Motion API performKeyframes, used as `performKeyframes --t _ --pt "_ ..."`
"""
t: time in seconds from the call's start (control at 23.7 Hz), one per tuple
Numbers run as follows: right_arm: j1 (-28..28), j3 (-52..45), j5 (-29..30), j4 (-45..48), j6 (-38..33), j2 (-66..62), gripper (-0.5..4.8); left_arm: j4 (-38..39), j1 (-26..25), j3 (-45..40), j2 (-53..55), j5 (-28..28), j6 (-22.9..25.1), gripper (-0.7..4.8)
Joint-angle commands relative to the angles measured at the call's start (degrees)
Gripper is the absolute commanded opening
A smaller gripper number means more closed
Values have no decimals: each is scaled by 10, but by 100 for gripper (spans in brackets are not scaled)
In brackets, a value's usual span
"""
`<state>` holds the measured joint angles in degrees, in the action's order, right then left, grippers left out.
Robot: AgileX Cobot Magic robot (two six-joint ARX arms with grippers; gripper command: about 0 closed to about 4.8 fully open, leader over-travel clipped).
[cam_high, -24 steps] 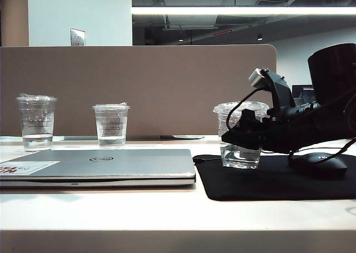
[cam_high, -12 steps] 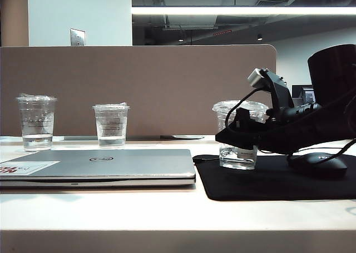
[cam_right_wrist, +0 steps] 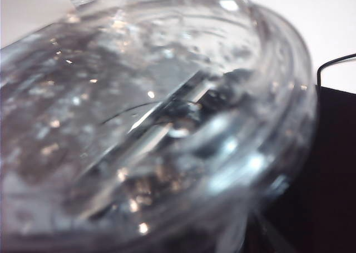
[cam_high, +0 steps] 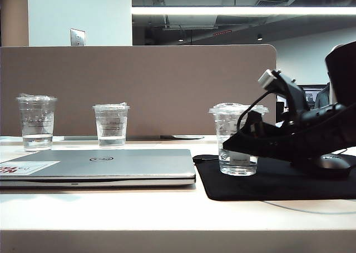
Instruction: Pick up the coffee cup on the right and place it on the right side of the laptop.
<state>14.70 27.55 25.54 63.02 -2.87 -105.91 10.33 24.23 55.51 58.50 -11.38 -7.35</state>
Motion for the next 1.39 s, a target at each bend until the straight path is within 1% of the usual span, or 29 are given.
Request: performKeyframes --t 0.04,0.38,0.46,0.55,0.59,0.63,0.67,0.72,0.89,1.18,1.31,1.39 --pt "0 -21 0 11 -1 32 445 -5 0 2 -1 -2 -2 -5" --pt "-8 -77 -2 -8 0 112 436 -5 0 2 -1 -2 -2 -5" --pt "-11 -92 -2 -12 1 136 398 -5 0 2 -1 -2 -2 -5" --pt "-15 -108 -1 -22 0 170 290 -5 0 2 -1 -2 -2 -5" --pt "-17 -116 -2 -26 1 189 214 -5 0 2 -1 -2 -2 -5" --pt "-22 -125 -4 -31 1 213 89 -5 0 2 -1 -2 -2 -5" --pt "-24 -132 -4 -32 1 233 -13 -5 0 2 -1 -2 -2 -5" --pt "-25 -145 -28 -35 1 280 -6 -5 0 2 -1 -2 -2 -5" --pt "-25 -147 -82 -125 1 406 -6 -5 0 2 -1 -2 -2 -5" --pt "-24 -143 -153 -362 1 601 -6 -5 0 2 -1 -2 -2 -5" --pt "-24 -143 -175 -438 1 668 -6 -5 0 2 -1 -2 -2 -5" --pt "-24 -143 -202 -478 1 704 -6 -5 0 2 -1 -2 -2 -5"
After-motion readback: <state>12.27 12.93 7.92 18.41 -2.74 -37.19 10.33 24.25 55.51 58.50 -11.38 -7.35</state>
